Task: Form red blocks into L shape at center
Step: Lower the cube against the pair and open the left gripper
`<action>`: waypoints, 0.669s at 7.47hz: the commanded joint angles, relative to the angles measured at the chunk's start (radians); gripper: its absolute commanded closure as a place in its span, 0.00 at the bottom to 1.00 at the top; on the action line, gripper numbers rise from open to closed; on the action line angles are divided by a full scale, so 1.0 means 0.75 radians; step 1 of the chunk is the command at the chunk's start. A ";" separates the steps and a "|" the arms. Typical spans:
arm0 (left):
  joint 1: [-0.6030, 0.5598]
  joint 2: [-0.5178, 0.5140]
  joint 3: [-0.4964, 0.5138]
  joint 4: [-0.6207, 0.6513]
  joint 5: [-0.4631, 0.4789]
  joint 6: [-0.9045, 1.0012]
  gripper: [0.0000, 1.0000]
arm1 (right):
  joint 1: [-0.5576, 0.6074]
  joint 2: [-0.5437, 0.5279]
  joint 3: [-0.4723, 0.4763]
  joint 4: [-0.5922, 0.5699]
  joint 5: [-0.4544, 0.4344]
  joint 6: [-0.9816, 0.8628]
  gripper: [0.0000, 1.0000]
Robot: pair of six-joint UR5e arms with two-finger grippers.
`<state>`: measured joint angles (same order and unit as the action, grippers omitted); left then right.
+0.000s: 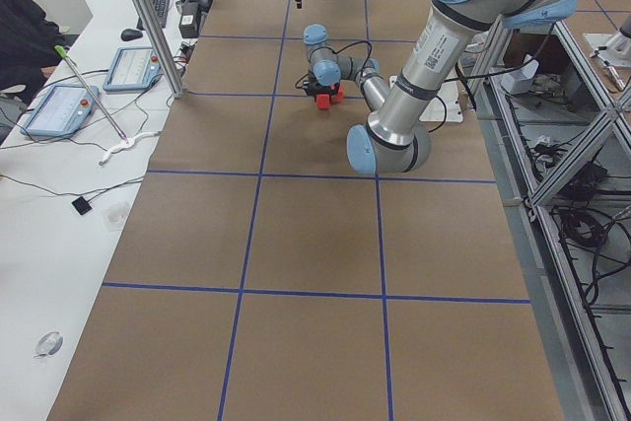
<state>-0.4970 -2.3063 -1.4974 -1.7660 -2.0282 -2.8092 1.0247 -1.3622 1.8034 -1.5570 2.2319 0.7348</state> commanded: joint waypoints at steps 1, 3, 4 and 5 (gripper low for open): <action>0.000 0.001 0.000 0.000 -0.002 0.001 0.37 | 0.000 0.000 -0.001 0.000 0.000 0.000 0.00; 0.000 0.001 0.000 -0.002 -0.002 0.005 0.00 | 0.000 0.000 -0.001 0.000 0.000 0.000 0.00; 0.002 -0.003 -0.002 -0.002 -0.002 0.005 0.00 | 0.000 0.000 -0.001 0.000 0.000 0.000 0.00; 0.002 -0.003 -0.004 -0.002 -0.002 0.005 0.00 | 0.000 0.000 -0.001 0.000 0.000 0.000 0.00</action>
<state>-0.4960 -2.3074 -1.4985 -1.7671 -2.0295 -2.8057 1.0247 -1.3622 1.8025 -1.5570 2.2319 0.7348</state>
